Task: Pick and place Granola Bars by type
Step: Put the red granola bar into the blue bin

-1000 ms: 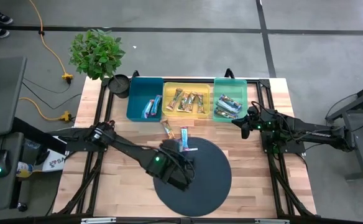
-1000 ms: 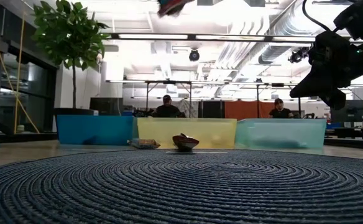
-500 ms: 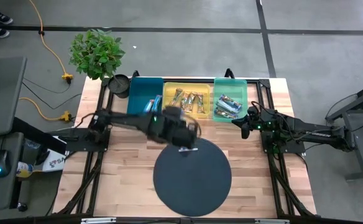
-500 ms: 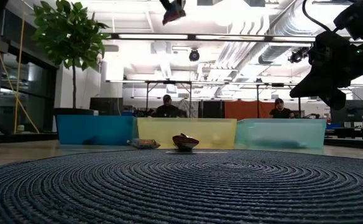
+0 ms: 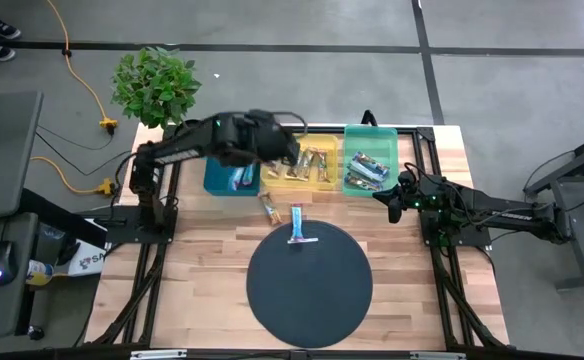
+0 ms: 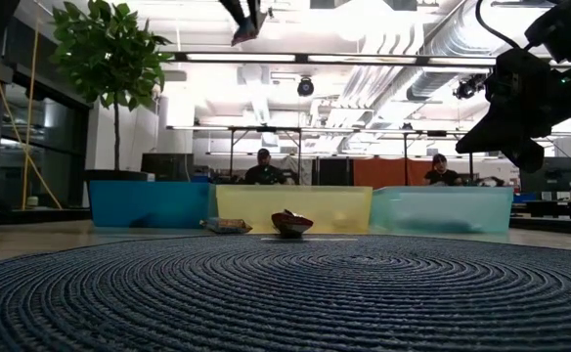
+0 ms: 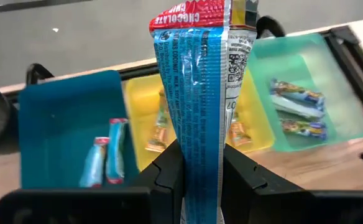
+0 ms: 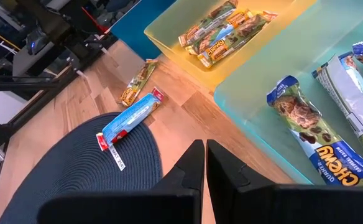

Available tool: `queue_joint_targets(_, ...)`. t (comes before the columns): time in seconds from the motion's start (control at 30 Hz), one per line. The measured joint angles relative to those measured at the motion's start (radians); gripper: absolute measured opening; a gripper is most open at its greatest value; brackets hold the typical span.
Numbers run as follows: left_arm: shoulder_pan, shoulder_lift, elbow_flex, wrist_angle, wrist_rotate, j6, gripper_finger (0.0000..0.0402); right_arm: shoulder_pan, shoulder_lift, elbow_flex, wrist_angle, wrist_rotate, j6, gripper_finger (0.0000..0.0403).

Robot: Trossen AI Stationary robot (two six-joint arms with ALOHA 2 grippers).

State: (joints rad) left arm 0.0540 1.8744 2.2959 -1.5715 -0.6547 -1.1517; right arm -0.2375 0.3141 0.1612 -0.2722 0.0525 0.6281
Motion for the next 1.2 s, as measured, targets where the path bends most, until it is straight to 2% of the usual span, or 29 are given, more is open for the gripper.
queue_joint_targets(0.2, 0.118, -0.024, -0.009, 0.002, 0.076, 0.133, 0.0071, 0.000, 0.000, 0.000, 0.000, 0.000, 0.000, 0.0000)
queue_joint_targets(0.33, 0.174, -0.063, -0.117, 0.002, 0.119, 0.167, 0.0071, 0.000, 0.000, 0.000, 0.000, 0.000, 0.000, 0.0000)
queue_joint_targets(0.5, 0.221, -0.178, -0.402, 0.058, 0.151, 0.130, 0.0071, 0.000, 0.000, 0.000, 0.000, 0.000, 0.000, 0.0000)
queue_joint_targets(0.67, 0.287, -0.358, -0.766, 0.391, 0.236, 0.189, 0.0071, 0.000, 0.000, 0.000, 0.000, 0.000, 0.000, 0.0000)
queue_joint_targets(0.8, 0.364, -0.447, -0.993, 0.538, 0.318, 0.209, 0.0071, 0.000, 0.000, 0.000, 0.000, 0.000, 0.000, 0.0000)
queue_joint_targets(0.97, 0.462, -0.466, -1.165, 0.613, 0.415, 0.250, 0.0071, 0.000, 0.000, 0.000, 0.000, 0.000, 0.000, 0.0000)
queue_joint_targets(1.2, 0.586, -0.466, -1.255, 0.703, 0.442, 0.342, 0.0071, 0.000, 0.000, 0.000, 0.000, 0.000, 0.000, 0.0000)
